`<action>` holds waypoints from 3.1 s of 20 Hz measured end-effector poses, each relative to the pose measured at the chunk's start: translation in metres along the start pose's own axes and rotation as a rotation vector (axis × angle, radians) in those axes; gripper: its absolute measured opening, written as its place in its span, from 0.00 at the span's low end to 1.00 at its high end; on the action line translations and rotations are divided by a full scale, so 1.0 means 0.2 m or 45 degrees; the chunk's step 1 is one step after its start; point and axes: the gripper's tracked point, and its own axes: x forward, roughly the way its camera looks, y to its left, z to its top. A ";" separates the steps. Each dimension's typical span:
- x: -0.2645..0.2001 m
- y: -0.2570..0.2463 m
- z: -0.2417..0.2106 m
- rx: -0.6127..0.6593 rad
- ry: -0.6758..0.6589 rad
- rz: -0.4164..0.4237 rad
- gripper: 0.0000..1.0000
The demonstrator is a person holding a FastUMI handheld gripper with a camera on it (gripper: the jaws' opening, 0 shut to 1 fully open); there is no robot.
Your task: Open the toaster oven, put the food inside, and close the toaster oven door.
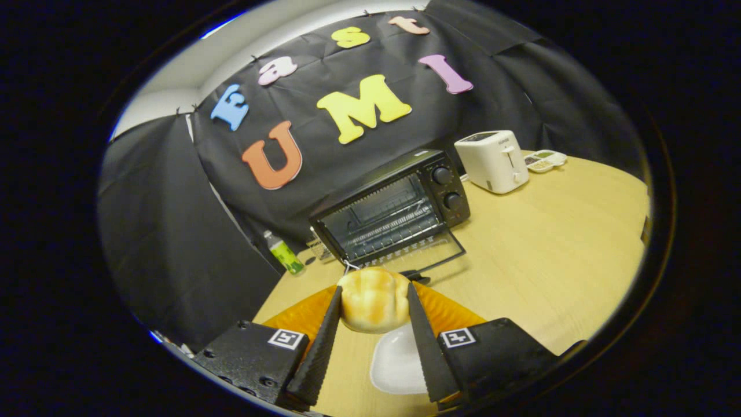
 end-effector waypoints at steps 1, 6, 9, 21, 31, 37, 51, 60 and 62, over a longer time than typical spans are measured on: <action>0.05 0.03 0.04 0.056 -0.021 0.027 0.71; 0.34 0.03 0.19 0.179 -0.112 0.030 0.71; 0.53 0.00 0.25 0.177 -0.126 0.013 0.71; 1.30 -0.18 0.31 0.001 -0.011 -0.147 0.72; 1.50 -0.16 0.34 -0.128 -0.030 -0.166 0.73; 1.41 -0.14 0.29 -0.101 0.032 -0.166 1.00; 0.74 -0.06 0.06 -0.426 0.227 -0.135 1.00; 0.47 -0.17 -0.23 -0.513 0.443 -0.267 1.00; 0.49 -0.19 -0.28 -0.516 0.498 -0.293 1.00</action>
